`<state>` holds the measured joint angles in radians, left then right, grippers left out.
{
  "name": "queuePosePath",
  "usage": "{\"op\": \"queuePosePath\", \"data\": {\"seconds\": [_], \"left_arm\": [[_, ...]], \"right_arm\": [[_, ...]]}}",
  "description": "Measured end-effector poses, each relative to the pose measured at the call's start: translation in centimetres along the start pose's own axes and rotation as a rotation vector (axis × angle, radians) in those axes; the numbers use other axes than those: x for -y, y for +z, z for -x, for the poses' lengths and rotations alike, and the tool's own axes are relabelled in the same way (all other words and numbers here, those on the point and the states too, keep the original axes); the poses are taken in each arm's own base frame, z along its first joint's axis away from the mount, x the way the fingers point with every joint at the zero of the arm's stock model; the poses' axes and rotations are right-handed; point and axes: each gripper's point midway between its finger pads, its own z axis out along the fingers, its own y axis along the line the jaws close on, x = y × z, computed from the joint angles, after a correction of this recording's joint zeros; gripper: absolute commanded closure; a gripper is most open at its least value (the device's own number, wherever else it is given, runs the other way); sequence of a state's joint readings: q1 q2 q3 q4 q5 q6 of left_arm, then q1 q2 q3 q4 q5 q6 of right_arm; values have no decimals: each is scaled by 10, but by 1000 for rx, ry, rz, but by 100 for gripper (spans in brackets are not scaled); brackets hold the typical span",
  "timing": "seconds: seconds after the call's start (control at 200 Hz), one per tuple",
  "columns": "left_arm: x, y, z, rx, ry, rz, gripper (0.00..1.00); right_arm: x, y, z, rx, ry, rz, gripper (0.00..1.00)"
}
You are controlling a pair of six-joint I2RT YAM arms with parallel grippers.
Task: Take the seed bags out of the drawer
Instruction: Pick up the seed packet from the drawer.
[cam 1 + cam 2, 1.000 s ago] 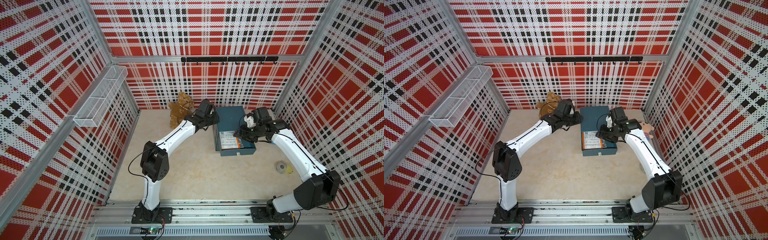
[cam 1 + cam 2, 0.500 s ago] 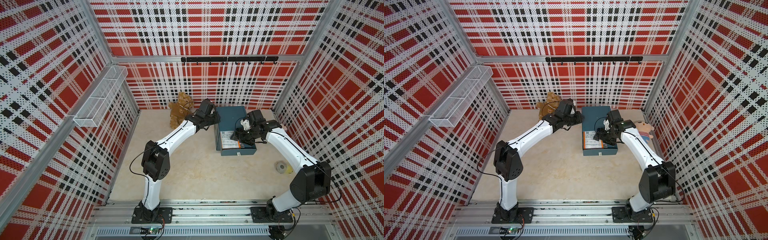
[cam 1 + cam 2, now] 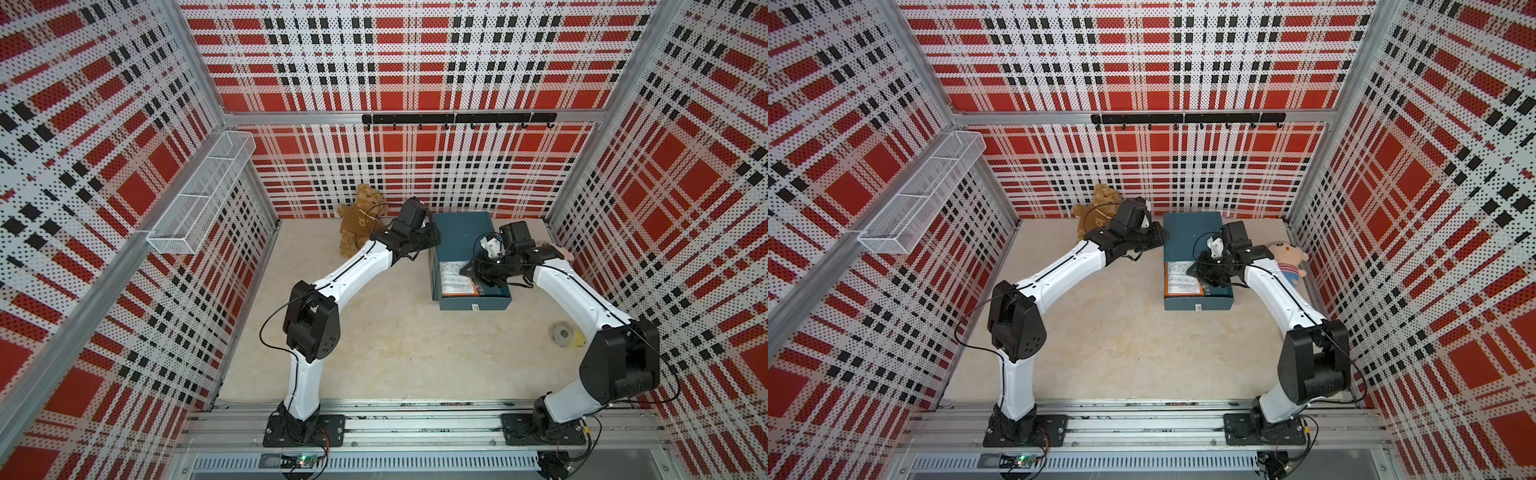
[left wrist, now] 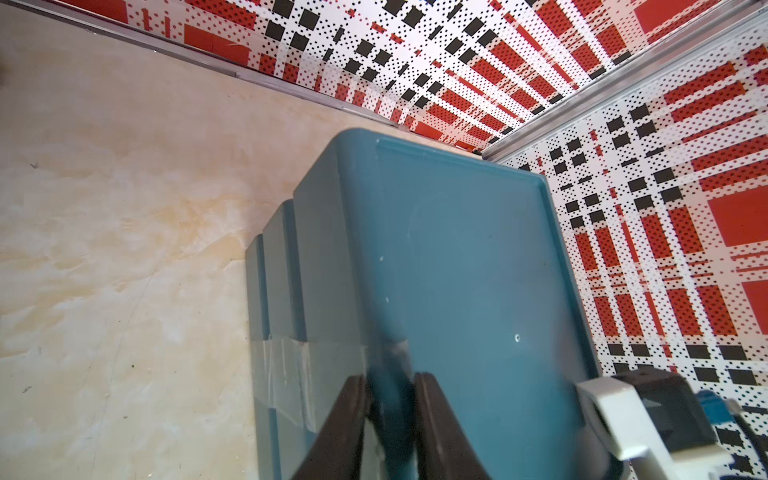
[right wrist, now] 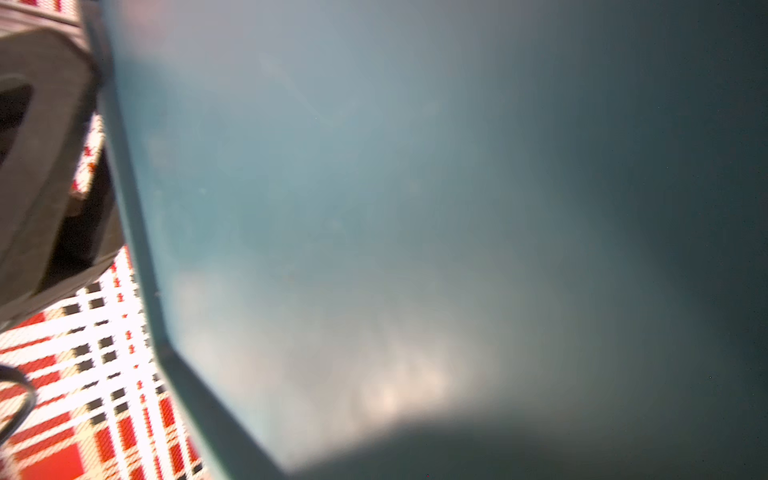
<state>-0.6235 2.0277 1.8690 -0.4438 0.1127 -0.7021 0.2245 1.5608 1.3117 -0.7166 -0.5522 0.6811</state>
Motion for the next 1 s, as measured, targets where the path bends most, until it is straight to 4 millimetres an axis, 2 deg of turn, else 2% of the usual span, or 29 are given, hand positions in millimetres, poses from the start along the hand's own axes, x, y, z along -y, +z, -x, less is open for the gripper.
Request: {"op": "queuePosePath", "data": {"seconds": [0.271, 0.596, 0.997], "left_arm": [[0, 0, 0, 1, -4, 0, 75], [0, 3, 1, 3, -4, -2, 75], [6, 10, 3, 11, -2, -16, 75]], "right_arm": [[-4, -2, 2, -6, 29, 55, 100], [-5, -14, 5, 1, 63, 85, 100], [-28, -62, 13, 7, 175, 258, 100]]}}
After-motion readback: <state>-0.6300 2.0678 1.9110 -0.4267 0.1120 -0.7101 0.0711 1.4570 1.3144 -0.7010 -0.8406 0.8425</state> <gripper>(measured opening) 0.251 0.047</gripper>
